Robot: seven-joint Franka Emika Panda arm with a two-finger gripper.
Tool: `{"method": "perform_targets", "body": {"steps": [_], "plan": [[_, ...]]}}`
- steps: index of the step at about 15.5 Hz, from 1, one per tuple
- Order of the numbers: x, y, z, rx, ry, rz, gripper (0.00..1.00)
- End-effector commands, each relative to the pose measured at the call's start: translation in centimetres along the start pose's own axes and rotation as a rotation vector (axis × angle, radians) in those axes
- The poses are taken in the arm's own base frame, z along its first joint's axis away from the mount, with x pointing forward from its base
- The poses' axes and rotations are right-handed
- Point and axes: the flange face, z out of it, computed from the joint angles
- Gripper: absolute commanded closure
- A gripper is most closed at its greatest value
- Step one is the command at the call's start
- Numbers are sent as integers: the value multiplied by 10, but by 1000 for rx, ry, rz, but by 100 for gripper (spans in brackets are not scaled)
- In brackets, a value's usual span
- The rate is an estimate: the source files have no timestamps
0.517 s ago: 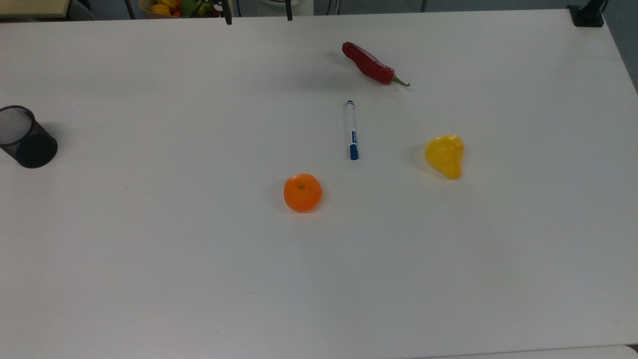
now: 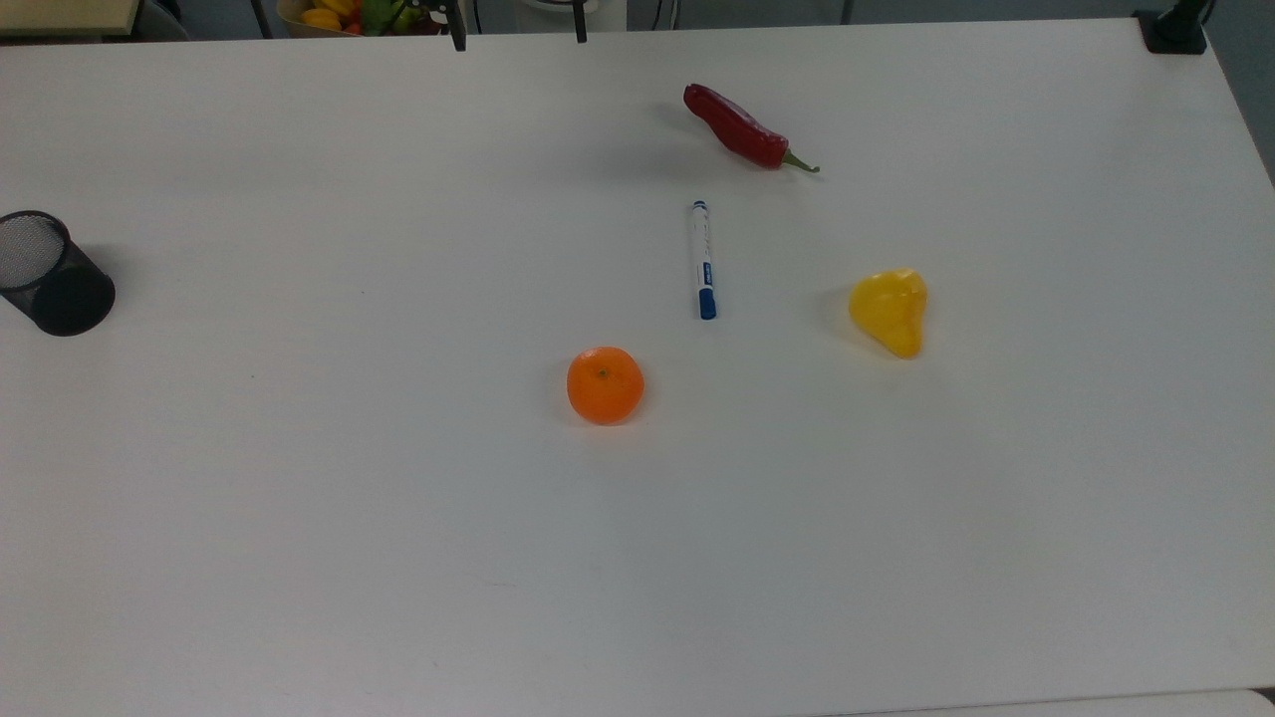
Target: Place marker
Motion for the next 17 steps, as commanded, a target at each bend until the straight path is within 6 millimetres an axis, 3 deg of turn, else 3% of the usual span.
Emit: {"method": "perform_targets", "body": {"steps": [1, 10, 13, 17], "plan": [[1, -4, 0, 20, 8, -19, 0], [6, -19, 38, 19, -60, -67, 0], [11, -38, 57, 19, -91, -91, 0], [13, -77, 101, 15, -95, -133, 0]]}}
